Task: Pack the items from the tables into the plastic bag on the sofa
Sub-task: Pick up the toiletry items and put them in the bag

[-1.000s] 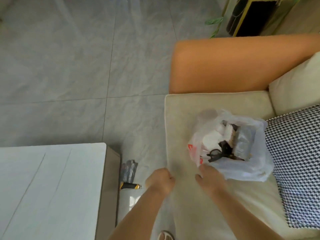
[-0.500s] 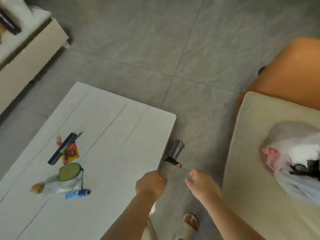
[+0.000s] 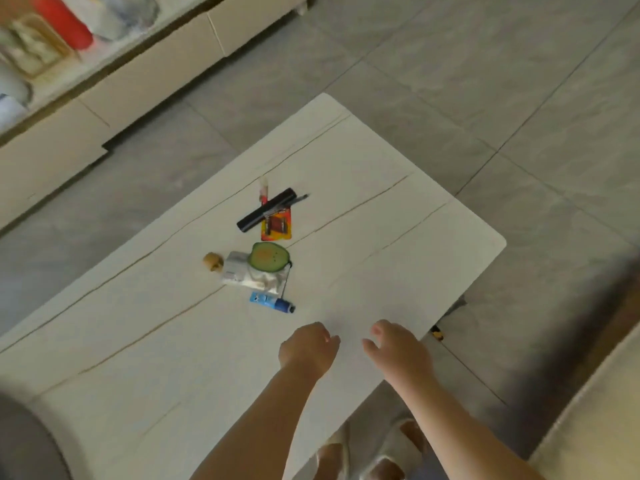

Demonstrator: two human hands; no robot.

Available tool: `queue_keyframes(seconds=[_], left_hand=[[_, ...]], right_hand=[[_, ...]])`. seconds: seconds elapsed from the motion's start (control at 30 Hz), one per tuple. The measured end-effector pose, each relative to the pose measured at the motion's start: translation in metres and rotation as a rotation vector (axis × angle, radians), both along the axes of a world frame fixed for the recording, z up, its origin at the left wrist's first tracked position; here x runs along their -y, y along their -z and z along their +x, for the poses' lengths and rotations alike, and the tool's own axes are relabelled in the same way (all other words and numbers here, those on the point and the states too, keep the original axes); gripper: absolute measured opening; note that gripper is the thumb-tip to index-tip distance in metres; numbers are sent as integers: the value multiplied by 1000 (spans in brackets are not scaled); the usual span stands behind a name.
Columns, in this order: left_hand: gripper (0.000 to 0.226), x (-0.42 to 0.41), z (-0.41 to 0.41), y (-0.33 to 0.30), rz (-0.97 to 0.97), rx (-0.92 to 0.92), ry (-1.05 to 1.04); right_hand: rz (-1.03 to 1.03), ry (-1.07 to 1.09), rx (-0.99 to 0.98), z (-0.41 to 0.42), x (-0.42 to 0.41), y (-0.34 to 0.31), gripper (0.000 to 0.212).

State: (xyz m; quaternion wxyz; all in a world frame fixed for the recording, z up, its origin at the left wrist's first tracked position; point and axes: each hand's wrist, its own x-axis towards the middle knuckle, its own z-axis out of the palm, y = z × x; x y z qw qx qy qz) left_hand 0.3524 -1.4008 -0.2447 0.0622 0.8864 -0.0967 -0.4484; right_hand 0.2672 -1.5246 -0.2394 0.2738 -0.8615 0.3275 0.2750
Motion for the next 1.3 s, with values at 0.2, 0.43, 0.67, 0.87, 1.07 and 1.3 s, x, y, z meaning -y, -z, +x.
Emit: queue_keyframes(seconds=[0.2,0.43,0.67,0.87,1.07,1.3], left_hand=[[34,-57,32,17,25,-2,-193],[36,-99,71,58,8,53,-378],[56,-99,126,106,-139,137,-541],[64,-88,157,146,-216,216,-861],[65,-85,161,162,-240,225,-881],[61,-84,161,157,-355,245,-957]], right_hand=[[13,-169,23,52,-39,18,39],[3,-346,8,107,-61,59,36],[-81,-434,140,186,-62,101,35],[-45,-481,211,238,-70,151,59],[-84,-597,204,240,-79,177,71],[-86,-601,230,242,-79,170,64]])
